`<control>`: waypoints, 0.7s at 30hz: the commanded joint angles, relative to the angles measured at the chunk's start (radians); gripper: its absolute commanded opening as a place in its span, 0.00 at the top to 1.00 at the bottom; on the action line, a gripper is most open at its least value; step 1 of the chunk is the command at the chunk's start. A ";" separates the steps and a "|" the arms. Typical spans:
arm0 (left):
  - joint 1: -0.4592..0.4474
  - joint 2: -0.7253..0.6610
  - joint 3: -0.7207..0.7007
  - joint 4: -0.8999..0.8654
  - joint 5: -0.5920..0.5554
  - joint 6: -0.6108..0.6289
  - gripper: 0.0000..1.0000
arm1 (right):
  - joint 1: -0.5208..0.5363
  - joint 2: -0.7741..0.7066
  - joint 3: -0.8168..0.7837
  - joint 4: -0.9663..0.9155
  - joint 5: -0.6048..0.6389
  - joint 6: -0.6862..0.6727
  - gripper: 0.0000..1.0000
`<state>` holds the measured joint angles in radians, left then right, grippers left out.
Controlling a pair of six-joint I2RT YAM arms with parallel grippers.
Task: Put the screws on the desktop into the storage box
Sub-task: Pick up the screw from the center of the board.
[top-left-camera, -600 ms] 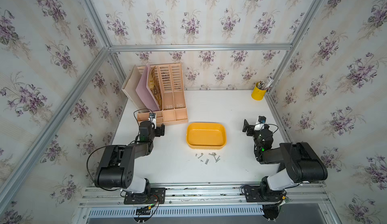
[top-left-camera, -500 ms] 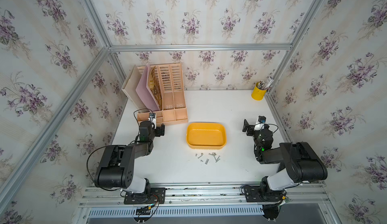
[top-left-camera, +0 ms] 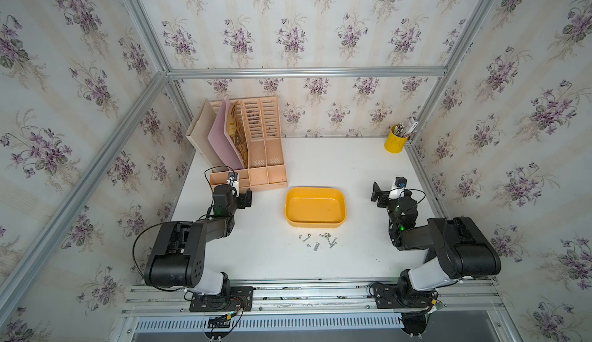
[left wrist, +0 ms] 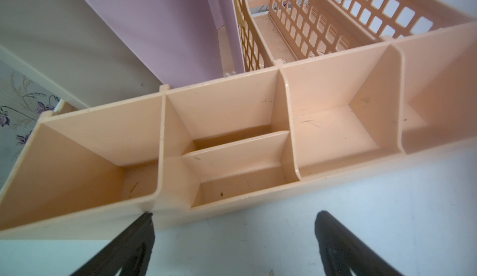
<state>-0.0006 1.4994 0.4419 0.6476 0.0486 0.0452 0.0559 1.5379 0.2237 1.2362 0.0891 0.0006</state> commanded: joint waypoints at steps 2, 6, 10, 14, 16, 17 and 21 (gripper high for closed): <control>0.001 0.002 0.009 0.052 0.008 0.012 0.01 | 0.000 -0.002 0.002 0.028 -0.005 -0.001 0.00; 0.001 0.000 0.007 0.052 0.008 0.013 0.01 | 0.001 -0.002 0.000 0.031 -0.004 -0.001 0.00; 0.001 -0.006 0.001 0.061 0.008 0.013 0.01 | 0.001 -0.015 0.011 0.004 -0.023 -0.011 0.00; -0.015 -0.121 0.035 -0.070 -0.036 0.015 0.01 | 0.007 -0.197 0.023 -0.193 -0.039 0.000 0.00; -0.044 -0.185 0.050 -0.143 -0.084 0.022 0.01 | 0.010 -0.307 0.048 -0.359 -0.054 0.057 0.00; -0.048 -0.189 0.050 -0.158 -0.090 0.022 0.01 | 0.020 -0.382 0.063 -0.471 -0.081 0.122 0.00; -0.177 -0.339 0.087 -0.391 -0.181 -0.039 0.01 | 0.140 -0.578 0.075 -0.718 -0.092 0.096 0.00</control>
<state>-0.1329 1.2133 0.5220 0.4271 -0.0570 0.0441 0.1432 1.0428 0.2909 0.7998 0.0269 0.0761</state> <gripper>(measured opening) 0.989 0.997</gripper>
